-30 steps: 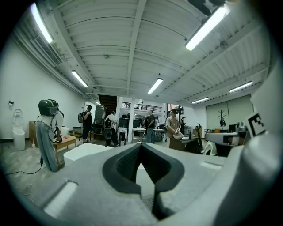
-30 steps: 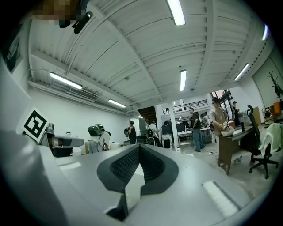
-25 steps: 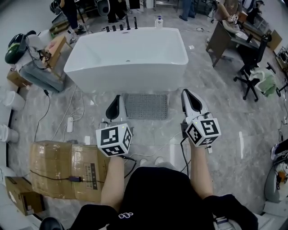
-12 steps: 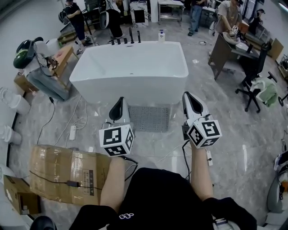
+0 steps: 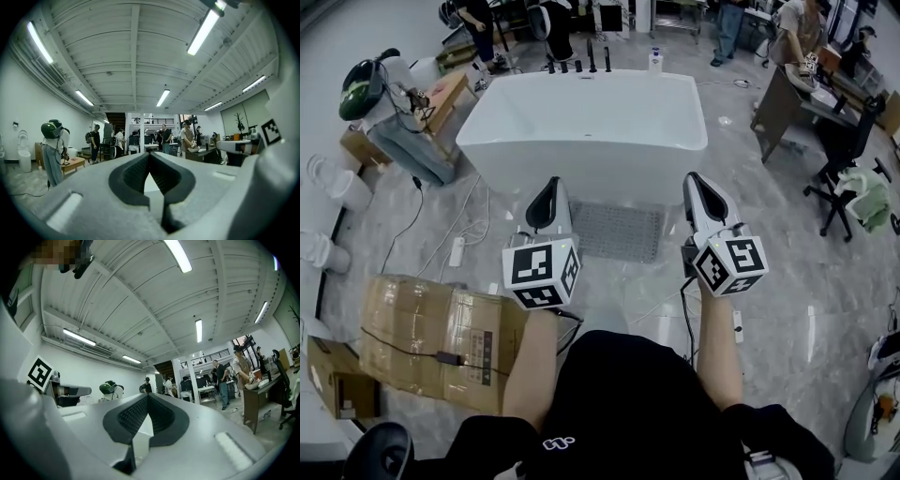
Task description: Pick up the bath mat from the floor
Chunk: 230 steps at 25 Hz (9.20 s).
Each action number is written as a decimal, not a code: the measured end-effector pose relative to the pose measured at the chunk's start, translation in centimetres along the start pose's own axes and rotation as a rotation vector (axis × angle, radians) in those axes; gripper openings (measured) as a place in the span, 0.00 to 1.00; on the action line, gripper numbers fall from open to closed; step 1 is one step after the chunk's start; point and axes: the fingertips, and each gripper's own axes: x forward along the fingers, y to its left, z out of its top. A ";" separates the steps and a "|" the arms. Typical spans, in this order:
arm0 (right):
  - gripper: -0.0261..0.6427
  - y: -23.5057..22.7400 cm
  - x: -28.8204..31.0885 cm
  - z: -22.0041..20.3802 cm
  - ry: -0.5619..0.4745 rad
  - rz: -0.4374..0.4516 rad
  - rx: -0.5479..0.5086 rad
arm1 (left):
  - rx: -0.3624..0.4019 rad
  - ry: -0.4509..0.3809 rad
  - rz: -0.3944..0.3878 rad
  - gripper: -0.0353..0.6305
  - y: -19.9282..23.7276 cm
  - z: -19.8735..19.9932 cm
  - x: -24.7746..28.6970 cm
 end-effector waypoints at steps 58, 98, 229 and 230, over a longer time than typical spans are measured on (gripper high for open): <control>0.05 -5.2 30.0 -10.4 0.129 -0.048 -0.064 | -0.047 0.121 -0.086 0.06 17.7 -9.1 28.9; 0.05 -12.7 39.0 -13.8 0.279 -0.187 -0.039 | -0.091 0.235 -0.201 0.06 19.1 -10.5 42.3; 0.50 -35.8 9.6 -112.0 1.442 -0.326 0.426 | -0.004 1.554 -0.192 0.80 30.8 -112.9 35.3; 0.50 -36.0 9.6 -112.3 1.443 -0.325 0.423 | -0.009 1.554 -0.189 0.80 30.8 -113.1 35.3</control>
